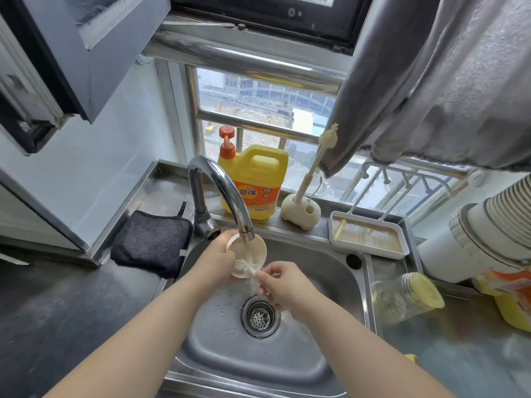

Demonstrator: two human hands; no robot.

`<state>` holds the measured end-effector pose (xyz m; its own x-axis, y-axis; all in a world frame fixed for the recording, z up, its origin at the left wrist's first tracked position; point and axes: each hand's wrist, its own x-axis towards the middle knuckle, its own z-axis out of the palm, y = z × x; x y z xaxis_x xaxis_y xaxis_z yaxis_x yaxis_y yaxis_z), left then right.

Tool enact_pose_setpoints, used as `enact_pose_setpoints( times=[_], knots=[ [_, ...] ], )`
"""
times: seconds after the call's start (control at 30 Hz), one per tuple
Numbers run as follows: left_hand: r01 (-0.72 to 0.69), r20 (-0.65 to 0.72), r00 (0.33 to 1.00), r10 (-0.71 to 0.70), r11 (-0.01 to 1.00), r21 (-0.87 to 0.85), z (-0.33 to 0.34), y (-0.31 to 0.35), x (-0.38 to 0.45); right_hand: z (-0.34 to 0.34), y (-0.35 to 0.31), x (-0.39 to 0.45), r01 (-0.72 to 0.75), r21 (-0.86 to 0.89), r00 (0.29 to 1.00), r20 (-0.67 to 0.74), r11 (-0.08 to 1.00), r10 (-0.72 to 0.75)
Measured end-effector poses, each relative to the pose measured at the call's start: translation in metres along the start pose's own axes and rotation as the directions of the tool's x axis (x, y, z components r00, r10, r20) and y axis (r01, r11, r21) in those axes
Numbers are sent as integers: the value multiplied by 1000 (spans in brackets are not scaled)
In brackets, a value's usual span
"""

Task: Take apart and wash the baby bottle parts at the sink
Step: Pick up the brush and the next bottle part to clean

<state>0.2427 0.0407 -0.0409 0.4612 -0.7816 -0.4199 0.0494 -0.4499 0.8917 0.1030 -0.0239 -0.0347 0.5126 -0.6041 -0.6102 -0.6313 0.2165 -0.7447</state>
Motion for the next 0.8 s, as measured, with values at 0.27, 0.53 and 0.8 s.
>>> enact_pose_setpoints(
  times=[0.27,0.53,0.8],
  knots=[
    [42,117,989,-92,927,372,-3,17,-3,-1,-9,-6,205,-929,818,-10,307,-575],
    [-24,-20,1000,21,979,-201,13,-2,-14,18,1,-5,-172,427,985,95,888,146],
    [184,217,952,-216,970,159,-2,8,-21,-10,5,-5,217,-909,801,-42,355,-597]
  ],
)
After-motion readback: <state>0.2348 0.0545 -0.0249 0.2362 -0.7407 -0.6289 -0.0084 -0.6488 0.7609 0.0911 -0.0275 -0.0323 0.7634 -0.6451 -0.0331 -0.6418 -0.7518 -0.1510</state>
